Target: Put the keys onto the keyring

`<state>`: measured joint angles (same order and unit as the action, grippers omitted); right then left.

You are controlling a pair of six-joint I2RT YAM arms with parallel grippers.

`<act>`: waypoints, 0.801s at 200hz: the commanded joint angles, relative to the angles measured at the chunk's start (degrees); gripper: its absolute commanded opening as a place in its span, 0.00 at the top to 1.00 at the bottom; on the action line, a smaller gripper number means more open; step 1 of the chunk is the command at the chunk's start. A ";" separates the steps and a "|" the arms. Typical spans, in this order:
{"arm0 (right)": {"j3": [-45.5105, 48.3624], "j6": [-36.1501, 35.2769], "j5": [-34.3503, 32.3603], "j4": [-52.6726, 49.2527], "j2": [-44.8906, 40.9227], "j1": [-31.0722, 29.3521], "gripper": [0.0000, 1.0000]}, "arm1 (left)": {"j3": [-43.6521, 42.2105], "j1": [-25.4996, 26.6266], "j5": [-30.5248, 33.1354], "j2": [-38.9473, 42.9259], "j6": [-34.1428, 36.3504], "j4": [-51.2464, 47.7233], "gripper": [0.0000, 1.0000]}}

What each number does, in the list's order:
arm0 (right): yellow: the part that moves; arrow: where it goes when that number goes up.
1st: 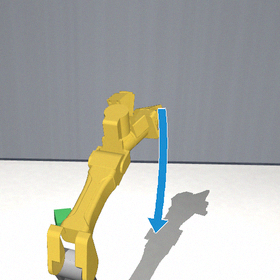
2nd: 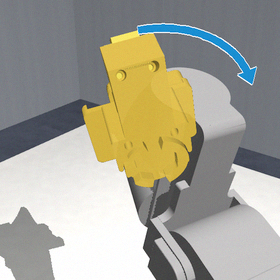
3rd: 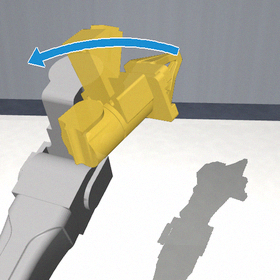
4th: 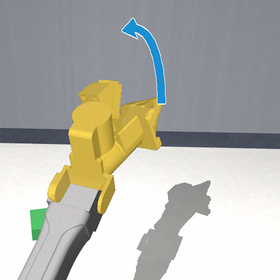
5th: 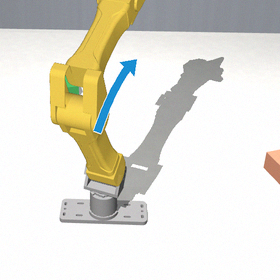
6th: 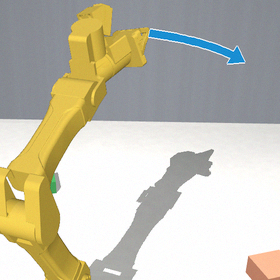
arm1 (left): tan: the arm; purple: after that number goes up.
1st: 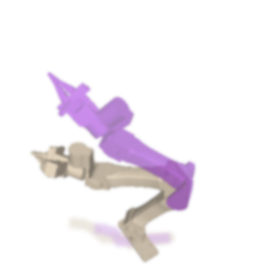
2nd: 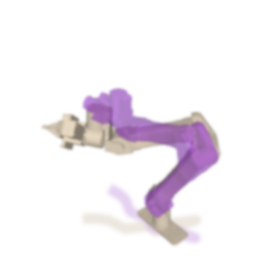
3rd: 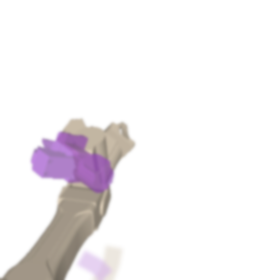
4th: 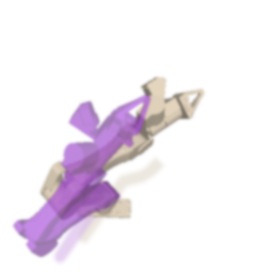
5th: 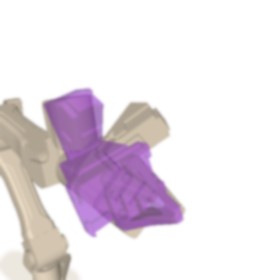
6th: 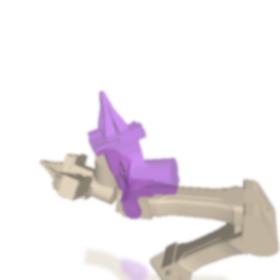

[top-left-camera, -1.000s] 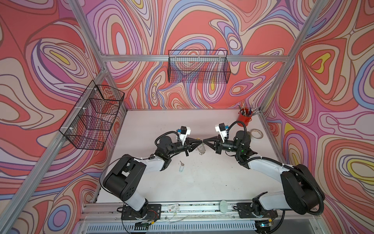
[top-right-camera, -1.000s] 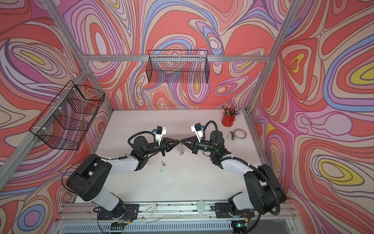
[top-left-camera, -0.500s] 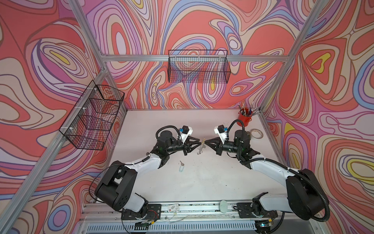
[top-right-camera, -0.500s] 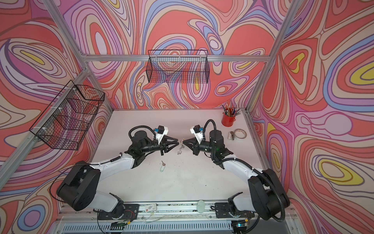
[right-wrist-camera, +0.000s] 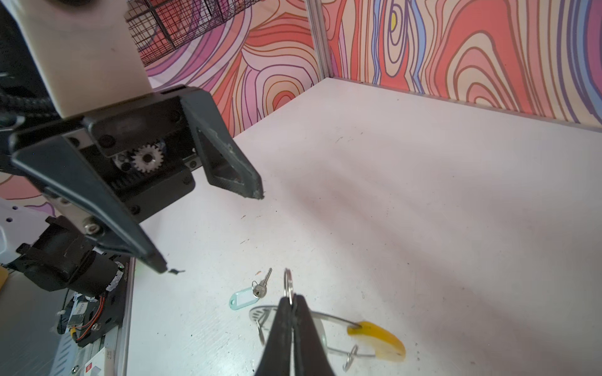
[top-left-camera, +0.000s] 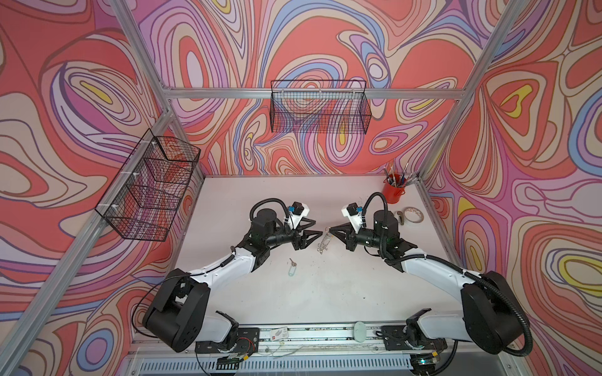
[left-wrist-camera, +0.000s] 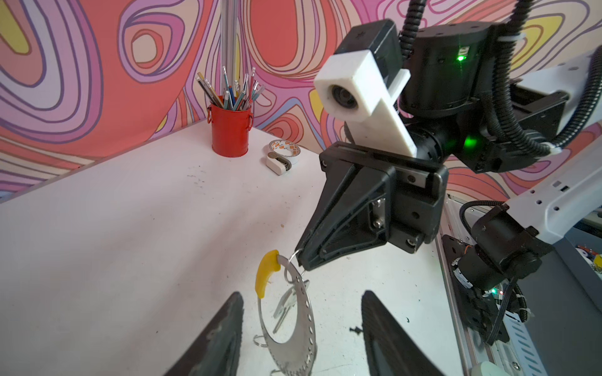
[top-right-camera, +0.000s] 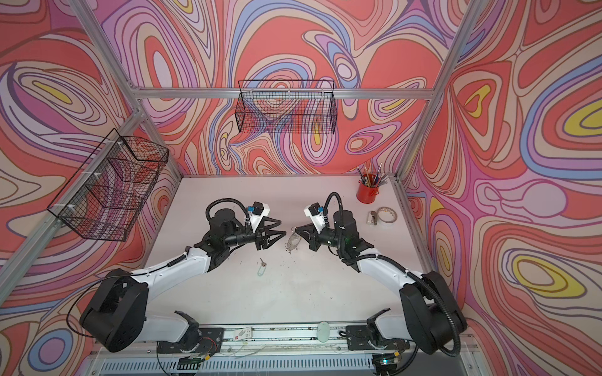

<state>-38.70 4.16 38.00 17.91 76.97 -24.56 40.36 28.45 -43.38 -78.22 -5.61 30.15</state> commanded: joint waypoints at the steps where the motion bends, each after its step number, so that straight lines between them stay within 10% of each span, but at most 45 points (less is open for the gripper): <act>1: -1.34 1.35 -2.89 -2.22 0.38 -0.85 1.00 | -1.10 -0.05 2.85 3.28 -1.60 -3.87 0.39; 160: 11.85 18.41 -12.86 -13.37 -20.95 -7.32 1.00 | -5.20 1.02 11.46 6.54 -7.70 -3.47 0.40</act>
<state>-27.88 19.18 28.73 6.33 59.75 -30.37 35.66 29.30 -33.67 -71.66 -11.40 25.87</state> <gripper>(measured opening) 0.047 0.604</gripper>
